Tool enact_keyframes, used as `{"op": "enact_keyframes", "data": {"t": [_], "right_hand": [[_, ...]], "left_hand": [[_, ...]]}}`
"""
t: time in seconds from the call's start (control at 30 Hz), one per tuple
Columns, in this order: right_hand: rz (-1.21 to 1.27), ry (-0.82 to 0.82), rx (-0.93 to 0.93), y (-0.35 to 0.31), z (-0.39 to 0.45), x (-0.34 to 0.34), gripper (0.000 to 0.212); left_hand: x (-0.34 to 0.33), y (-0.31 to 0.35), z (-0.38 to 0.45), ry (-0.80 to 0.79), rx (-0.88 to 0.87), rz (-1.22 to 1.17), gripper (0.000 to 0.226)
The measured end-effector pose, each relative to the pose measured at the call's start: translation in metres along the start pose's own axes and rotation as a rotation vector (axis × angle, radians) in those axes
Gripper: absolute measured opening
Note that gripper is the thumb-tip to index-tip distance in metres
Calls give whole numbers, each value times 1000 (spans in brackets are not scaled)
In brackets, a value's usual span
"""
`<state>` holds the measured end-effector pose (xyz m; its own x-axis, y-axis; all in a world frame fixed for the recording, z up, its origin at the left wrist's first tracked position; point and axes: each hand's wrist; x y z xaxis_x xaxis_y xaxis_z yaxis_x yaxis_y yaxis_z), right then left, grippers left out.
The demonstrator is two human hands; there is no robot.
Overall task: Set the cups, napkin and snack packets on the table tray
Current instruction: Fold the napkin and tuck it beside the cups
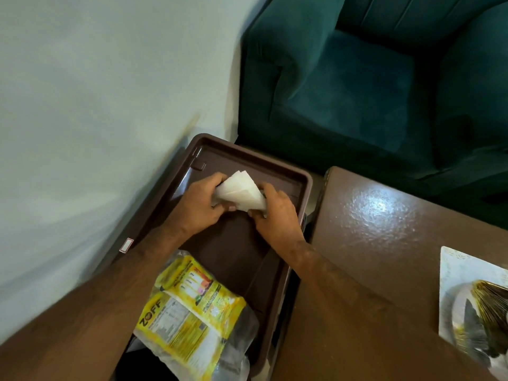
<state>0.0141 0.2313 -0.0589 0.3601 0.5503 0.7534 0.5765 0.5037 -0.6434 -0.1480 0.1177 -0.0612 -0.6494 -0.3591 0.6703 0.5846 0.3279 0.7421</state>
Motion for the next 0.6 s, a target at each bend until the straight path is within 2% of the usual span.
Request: {"op": "enact_keyframes", "data": {"t": [0.1,0.27,0.47,0.6], "right_hand": [[-29,-6,25,-3,0,-3,42],[32,45,168,-8,-2,-4,26],[-49,-25,174,-7,-6,-4,28],[-15,31,218,-12,-8,-4,21]], "left_hand": [[-8,3,-1,-44,-1,1,52],[-13,10,-3,-66,-83,13,45],[-15,11,-9,-109,-101,101,55],[-12,12,-10,-53,-92,26,45]]}}
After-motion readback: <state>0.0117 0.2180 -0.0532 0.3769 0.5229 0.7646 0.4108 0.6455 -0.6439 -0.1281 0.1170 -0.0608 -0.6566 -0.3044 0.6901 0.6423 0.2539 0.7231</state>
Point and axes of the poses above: each hand's wrist, its own z-axis towards the middle knuckle, its own x-axis out of the back of the hand, y = z × x, and after that the axes turned 2 degrees about y, right-handed
